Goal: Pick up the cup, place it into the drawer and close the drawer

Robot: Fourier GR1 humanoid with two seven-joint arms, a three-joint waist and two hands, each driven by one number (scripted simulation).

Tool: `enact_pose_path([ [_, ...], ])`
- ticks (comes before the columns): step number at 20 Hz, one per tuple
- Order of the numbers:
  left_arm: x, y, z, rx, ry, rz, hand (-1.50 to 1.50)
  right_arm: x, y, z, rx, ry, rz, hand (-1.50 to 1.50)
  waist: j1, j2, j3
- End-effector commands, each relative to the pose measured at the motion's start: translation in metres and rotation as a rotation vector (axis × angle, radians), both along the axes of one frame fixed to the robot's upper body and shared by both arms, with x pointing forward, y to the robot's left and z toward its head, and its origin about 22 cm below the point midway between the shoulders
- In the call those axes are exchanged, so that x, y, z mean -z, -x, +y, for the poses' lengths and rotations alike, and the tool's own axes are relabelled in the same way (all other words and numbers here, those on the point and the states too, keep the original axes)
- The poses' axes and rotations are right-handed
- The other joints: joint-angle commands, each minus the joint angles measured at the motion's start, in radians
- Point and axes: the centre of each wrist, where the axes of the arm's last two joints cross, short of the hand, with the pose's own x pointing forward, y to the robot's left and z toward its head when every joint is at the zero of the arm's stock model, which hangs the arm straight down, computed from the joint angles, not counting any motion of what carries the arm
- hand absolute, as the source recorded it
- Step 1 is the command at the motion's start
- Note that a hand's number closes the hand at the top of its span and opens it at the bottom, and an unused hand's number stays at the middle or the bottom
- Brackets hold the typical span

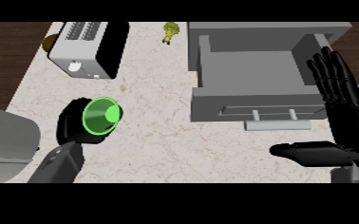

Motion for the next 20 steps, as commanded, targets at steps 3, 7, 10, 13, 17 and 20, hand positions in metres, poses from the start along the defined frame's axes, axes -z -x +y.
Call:
enact_pose_path([
  [3, -0.014, -0.017, -0.012, 0.060, 0.050, -0.247, 1.50, 0.007, 0.010, 0.005, 0.021, -0.002, 0.029, -1.50, 0.010, -0.008, 0.002],
  [7, -0.052, -0.055, -0.026, 0.164, -0.004, -0.282, 1.50, 0.002, -0.004, 0.003, 0.020, -0.008, 0.033, -1.50, 0.023, -0.010, 0.003],
  [10, -0.072, -0.071, -0.060, 0.201, -0.016, -0.295, 1.50, 0.015, 0.010, -0.004, 0.043, -0.004, 0.026, -1.50, 0.025, -0.014, 0.004],
  [13, -0.119, -0.102, -0.083, 0.231, -0.090, -0.336, 1.50, -0.008, 0.000, 0.001, 0.039, 0.007, 0.015, -1.50, 0.026, -0.013, 0.004],
  [17, -0.156, -0.105, -0.120, 0.237, -0.124, -0.356, 1.50, 0.005, 0.014, -0.010, 0.054, 0.001, 0.033, -1.50, 0.026, -0.016, 0.004],
  [20, -0.183, -0.110, -0.142, 0.263, -0.138, -0.355, 1.50, -0.002, 0.016, -0.019, 0.055, 0.004, 0.028, -1.50, 0.019, -0.012, 0.004],
])
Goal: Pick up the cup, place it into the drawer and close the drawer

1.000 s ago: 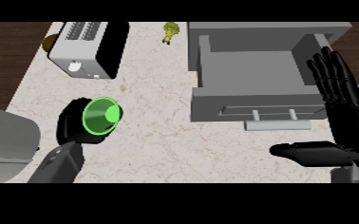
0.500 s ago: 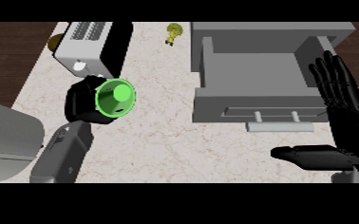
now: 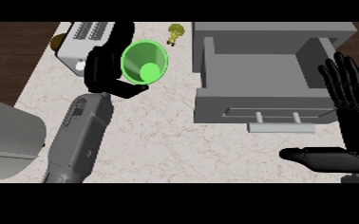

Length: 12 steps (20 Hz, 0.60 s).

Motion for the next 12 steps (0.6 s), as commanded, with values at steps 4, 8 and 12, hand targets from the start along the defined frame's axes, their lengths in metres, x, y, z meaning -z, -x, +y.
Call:
enact_pose_path([
  [4, -0.081, -0.010, -0.067, 0.086, -0.089, -0.035, 1.50, 0.005, 0.000, 0.004, -0.005, -0.017, -0.008, -1.50, -0.008, 0.002, -0.001],
  [8, -0.120, -0.032, -0.097, 0.042, -0.132, -0.033, 1.50, 0.000, -0.010, -0.019, -0.022, -0.014, -0.016, -1.50, -0.025, 0.010, 0.000],
  [12, -0.144, -0.020, -0.118, 0.052, -0.156, 0.015, 1.50, 0.003, 0.008, -0.005, -0.010, 0.003, -0.032, -1.50, -0.018, 0.005, -0.001],
])
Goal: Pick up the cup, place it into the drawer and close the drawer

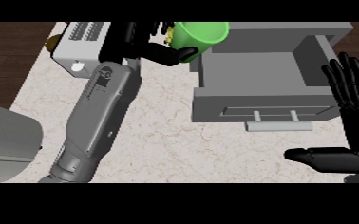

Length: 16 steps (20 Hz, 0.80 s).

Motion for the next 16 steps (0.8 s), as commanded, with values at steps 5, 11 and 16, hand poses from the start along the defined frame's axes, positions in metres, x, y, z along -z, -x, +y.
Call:
enact_pose_path([
  [5, -0.043, -0.017, -0.055, -0.017, -0.040, 0.087, 1.50, -0.015, 0.002, -0.002, -0.019, 0.012, 0.008, -1.50, -0.027, 0.006, 0.000],
  [11, -0.040, -0.016, -0.085, -0.032, -0.072, 0.156, 1.50, -0.001, -0.023, 0.008, -0.028, 0.005, -0.005, -1.50, -0.043, 0.011, 0.000],
  [16, -0.013, -0.018, -0.083, -0.056, -0.119, 0.194, 1.50, 0.001, -0.007, 0.006, -0.042, -0.003, -0.006, -1.50, -0.043, 0.010, 0.000],
])
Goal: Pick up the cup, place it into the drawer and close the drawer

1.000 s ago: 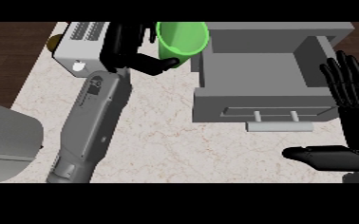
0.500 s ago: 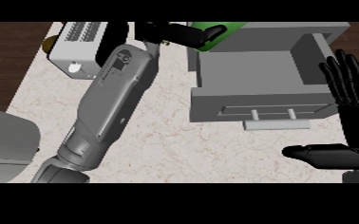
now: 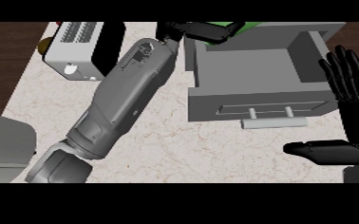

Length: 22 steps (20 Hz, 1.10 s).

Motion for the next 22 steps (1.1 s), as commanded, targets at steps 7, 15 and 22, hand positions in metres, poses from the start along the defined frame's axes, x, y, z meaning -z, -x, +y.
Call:
enact_pose_path([
  [7, 0.025, 0.000, -0.012, -0.039, -0.095, 0.074, 1.50, -0.003, -0.008, 0.000, -0.012, 0.009, -0.016, -1.50, -0.026, 0.007, 0.001],
  [15, 0.035, 0.005, -0.021, -0.020, -0.253, 0.093, -1.50, -0.007, -0.010, 0.007, -0.045, -0.002, -0.005, -1.50, -0.051, 0.011, 0.001],
  [22, 0.068, 0.022, -0.023, -0.058, -0.379, 0.129, -1.50, -0.006, -0.011, -0.001, -0.054, -0.005, -0.028, -1.50, -0.052, 0.010, 0.001],
])
